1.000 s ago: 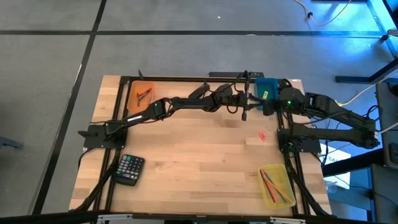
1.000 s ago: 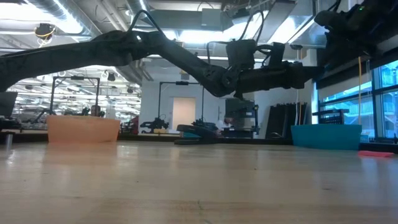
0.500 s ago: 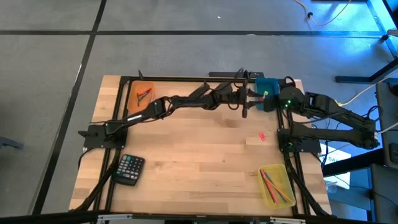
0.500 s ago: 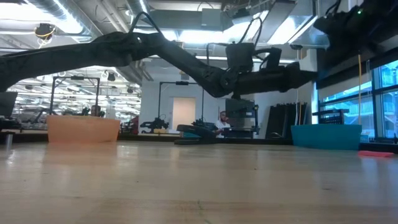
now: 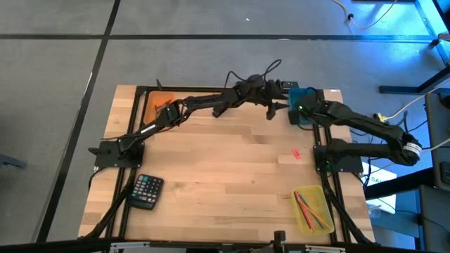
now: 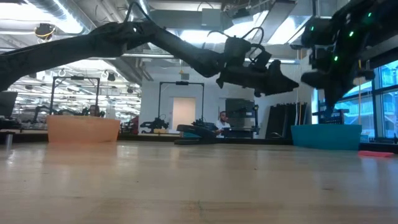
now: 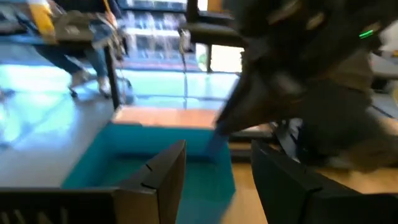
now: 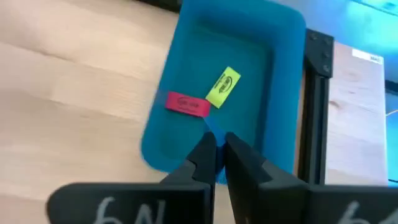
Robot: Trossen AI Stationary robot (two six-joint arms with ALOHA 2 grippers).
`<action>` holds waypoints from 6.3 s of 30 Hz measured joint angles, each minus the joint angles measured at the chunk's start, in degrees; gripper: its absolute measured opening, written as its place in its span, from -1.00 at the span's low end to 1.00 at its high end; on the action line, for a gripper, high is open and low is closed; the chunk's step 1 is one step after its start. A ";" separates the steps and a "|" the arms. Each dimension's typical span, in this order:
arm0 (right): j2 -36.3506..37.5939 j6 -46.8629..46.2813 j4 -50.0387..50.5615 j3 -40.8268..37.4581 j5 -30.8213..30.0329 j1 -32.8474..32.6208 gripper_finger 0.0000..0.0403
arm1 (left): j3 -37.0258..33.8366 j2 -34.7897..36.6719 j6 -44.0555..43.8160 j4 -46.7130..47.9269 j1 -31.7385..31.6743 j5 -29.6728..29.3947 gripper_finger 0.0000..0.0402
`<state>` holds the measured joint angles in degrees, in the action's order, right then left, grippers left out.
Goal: Sort crayons/erasers/pens/pencils in bins
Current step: Put the blue eraser into the blue bin, then put the pink eraser into the blue bin, then return to Home Position
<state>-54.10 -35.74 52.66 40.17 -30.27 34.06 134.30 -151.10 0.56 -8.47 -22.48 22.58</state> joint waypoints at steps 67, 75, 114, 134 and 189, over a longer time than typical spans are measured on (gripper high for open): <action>-16.32 -10.11 -4.36 -13.12 31.68 -22.64 -0.07 | -0.09 10.57 18.66 43.09 16.39 -14.27 -0.16; -16.97 -5.71 -6.23 -13.19 31.71 -22.64 -0.30 | -0.09 10.53 15.38 42.24 20.50 -16.69 -0.16; -5.21 3.06 -6.73 1.24 16.10 -13.23 -0.68 | -61.05 37.99 -3.00 11.46 20.72 -28.05 -0.16; -24.68 12.24 -17.24 3.49 15.24 19.40 -0.65 | -62.60 37.92 -1.96 7.76 19.46 -28.04 -0.16; -14.16 32.93 -73.73 -3.86 16.06 -38.13 -0.37 | -128.84 119.93 1.09 -25.99 15.98 -21.60 -0.20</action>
<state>-68.25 -2.80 -21.08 36.31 -14.21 -4.08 5.46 -31.17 1.65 -34.46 -6.50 0.99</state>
